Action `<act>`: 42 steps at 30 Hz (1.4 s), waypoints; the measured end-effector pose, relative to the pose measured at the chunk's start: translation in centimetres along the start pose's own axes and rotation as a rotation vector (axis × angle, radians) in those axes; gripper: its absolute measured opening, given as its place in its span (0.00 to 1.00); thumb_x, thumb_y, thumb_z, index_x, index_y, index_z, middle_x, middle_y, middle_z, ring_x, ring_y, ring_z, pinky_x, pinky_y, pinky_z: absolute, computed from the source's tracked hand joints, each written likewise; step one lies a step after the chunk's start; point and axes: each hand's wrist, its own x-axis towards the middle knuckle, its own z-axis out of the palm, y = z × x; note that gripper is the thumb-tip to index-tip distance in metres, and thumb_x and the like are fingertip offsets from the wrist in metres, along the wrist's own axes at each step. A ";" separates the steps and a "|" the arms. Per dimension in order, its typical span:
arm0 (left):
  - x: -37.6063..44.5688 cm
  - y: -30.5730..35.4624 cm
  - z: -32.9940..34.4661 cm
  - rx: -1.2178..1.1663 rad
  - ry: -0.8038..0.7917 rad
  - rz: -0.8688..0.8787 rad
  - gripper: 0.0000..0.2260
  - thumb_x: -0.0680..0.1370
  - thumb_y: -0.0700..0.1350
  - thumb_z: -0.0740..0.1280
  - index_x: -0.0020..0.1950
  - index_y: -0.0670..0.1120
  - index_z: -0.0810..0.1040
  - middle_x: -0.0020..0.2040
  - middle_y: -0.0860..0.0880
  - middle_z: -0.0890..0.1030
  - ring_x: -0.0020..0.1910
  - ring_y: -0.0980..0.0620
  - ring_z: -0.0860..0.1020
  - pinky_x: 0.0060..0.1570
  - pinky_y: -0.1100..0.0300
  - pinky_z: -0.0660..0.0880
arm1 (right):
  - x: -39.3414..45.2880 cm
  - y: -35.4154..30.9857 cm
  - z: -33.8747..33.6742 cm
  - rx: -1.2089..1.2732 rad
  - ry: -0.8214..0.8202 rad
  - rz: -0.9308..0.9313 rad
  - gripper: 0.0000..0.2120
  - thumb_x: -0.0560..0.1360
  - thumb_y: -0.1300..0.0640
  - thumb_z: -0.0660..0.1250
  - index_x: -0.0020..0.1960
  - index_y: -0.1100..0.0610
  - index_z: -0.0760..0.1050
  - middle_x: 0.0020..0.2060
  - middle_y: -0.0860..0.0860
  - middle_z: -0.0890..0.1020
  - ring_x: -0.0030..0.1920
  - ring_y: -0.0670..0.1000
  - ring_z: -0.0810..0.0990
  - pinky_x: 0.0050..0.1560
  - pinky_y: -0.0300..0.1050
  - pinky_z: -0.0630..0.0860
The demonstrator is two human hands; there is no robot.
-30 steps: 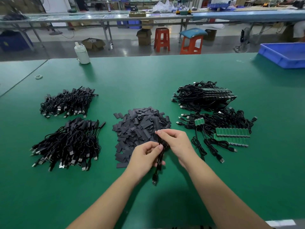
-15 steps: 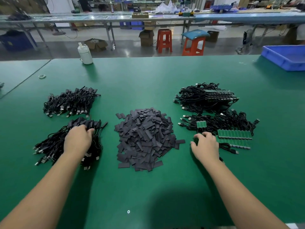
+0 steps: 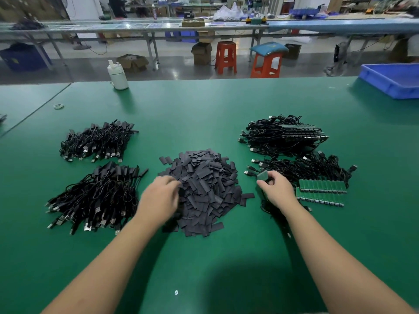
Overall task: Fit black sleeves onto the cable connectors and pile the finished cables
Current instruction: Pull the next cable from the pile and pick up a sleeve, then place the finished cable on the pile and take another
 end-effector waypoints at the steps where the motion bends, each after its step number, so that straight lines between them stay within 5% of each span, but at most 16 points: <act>1: 0.0 1.5 0.3 -0.085 -0.053 0.005 0.12 0.79 0.45 0.65 0.62 0.49 0.81 0.58 0.52 0.81 0.56 0.52 0.78 0.58 0.54 0.77 | -0.3 -0.3 0.1 0.044 -0.025 -0.049 0.17 0.79 0.51 0.67 0.65 0.55 0.74 0.37 0.46 0.73 0.38 0.48 0.72 0.38 0.45 0.67; 6: 0.7 8.7 1.2 -0.942 -0.291 -0.385 0.15 0.81 0.52 0.64 0.66 0.50 0.76 0.50 0.51 0.84 0.40 0.56 0.83 0.39 0.61 0.76 | -3.4 -2.3 0.1 0.122 -0.059 -0.225 0.04 0.81 0.52 0.63 0.51 0.52 0.72 0.38 0.49 0.75 0.39 0.50 0.73 0.38 0.42 0.68; 8: 1.2 10.8 1.5 -1.056 -0.253 -0.436 0.15 0.80 0.50 0.67 0.65 0.48 0.76 0.47 0.49 0.84 0.37 0.52 0.84 0.36 0.59 0.78 | -4.6 -3.1 0.2 0.111 -0.069 -0.307 0.05 0.81 0.54 0.64 0.45 0.51 0.73 0.35 0.48 0.76 0.35 0.48 0.71 0.37 0.40 0.67; 15: 2.4 13.0 1.4 -1.072 -0.093 -0.456 0.04 0.77 0.44 0.72 0.44 0.45 0.82 0.28 0.52 0.80 0.23 0.58 0.75 0.25 0.68 0.67 | -6.9 -3.9 0.2 0.087 -0.060 -0.423 0.02 0.78 0.56 0.69 0.48 0.51 0.80 0.34 0.49 0.81 0.34 0.46 0.74 0.35 0.34 0.67; 20: 2.0 13.1 1.6 -0.958 -0.064 -0.480 0.06 0.76 0.47 0.73 0.39 0.48 0.82 0.27 0.50 0.81 0.24 0.55 0.77 0.30 0.63 0.71 | -7.5 -3.7 0.9 0.066 0.047 -0.373 0.04 0.76 0.53 0.71 0.47 0.50 0.84 0.33 0.51 0.83 0.36 0.52 0.79 0.39 0.45 0.72; 31: 1.4 14.0 2.2 -0.936 -0.010 -0.494 0.08 0.76 0.46 0.72 0.37 0.48 0.79 0.26 0.52 0.80 0.24 0.59 0.78 0.28 0.70 0.71 | -7.9 -2.8 1.5 0.060 0.263 -0.361 0.05 0.78 0.53 0.69 0.46 0.51 0.82 0.34 0.48 0.84 0.36 0.54 0.78 0.39 0.46 0.72; 34: 1.1 13.2 2.3 -1.022 -0.108 -0.430 0.06 0.77 0.45 0.72 0.40 0.47 0.81 0.29 0.53 0.80 0.28 0.55 0.78 0.36 0.58 0.79 | -6.4 -2.4 -0.6 0.039 0.325 -0.314 0.10 0.81 0.55 0.65 0.59 0.56 0.80 0.48 0.51 0.85 0.44 0.52 0.82 0.47 0.47 0.77; 37: 0.6 12.3 2.1 -1.054 -0.183 -0.347 0.05 0.76 0.45 0.72 0.41 0.48 0.82 0.29 0.54 0.78 0.27 0.57 0.74 0.30 0.63 0.75 | -4.4 -1.8 -3.3 0.063 0.462 -0.287 0.12 0.83 0.57 0.60 0.63 0.60 0.76 0.54 0.54 0.83 0.53 0.55 0.81 0.53 0.49 0.76; 40: 0.4 11.3 2.0 -1.116 -0.216 -0.340 0.05 0.77 0.44 0.72 0.42 0.45 0.82 0.30 0.51 0.78 0.28 0.55 0.75 0.31 0.61 0.77 | -2.1 -1.0 -4.4 -0.002 0.376 -0.235 0.11 0.84 0.57 0.57 0.55 0.59 0.77 0.42 0.53 0.82 0.44 0.57 0.81 0.40 0.50 0.75; 42: 0.4 10.7 1.8 -1.152 -0.219 -0.349 0.05 0.77 0.43 0.71 0.43 0.43 0.82 0.32 0.47 0.80 0.30 0.51 0.76 0.33 0.58 0.78 | -0.9 -0.4 -4.1 0.004 0.235 -0.159 0.13 0.84 0.57 0.56 0.62 0.57 0.77 0.42 0.51 0.82 0.41 0.54 0.81 0.39 0.50 0.77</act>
